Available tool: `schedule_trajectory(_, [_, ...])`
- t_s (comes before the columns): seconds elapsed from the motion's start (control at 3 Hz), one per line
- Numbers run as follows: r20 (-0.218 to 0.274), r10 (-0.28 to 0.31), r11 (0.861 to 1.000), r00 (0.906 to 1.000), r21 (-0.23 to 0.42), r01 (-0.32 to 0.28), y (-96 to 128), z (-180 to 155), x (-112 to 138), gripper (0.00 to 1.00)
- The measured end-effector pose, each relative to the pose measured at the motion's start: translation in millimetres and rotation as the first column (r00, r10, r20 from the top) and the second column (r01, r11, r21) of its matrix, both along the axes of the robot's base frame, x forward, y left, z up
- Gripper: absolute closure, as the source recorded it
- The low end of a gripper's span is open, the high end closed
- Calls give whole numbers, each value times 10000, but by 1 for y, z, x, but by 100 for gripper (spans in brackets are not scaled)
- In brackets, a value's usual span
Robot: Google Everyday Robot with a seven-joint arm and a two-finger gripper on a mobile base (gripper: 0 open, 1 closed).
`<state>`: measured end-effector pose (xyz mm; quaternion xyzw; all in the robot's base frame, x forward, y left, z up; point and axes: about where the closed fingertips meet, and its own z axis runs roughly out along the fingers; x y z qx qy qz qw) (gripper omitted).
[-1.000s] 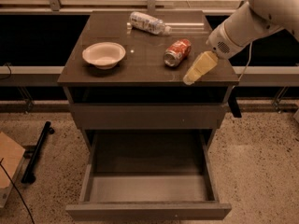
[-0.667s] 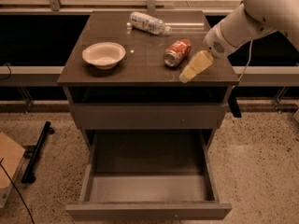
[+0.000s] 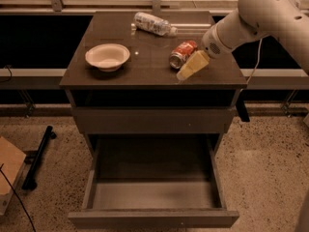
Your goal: Place coke can into middle drawer
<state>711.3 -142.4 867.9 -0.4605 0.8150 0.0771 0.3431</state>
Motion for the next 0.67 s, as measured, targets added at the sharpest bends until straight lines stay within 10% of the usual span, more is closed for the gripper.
schedule_trajectory(0.67, [212,-546,9955,9983,785,527,7,-5,31,0])
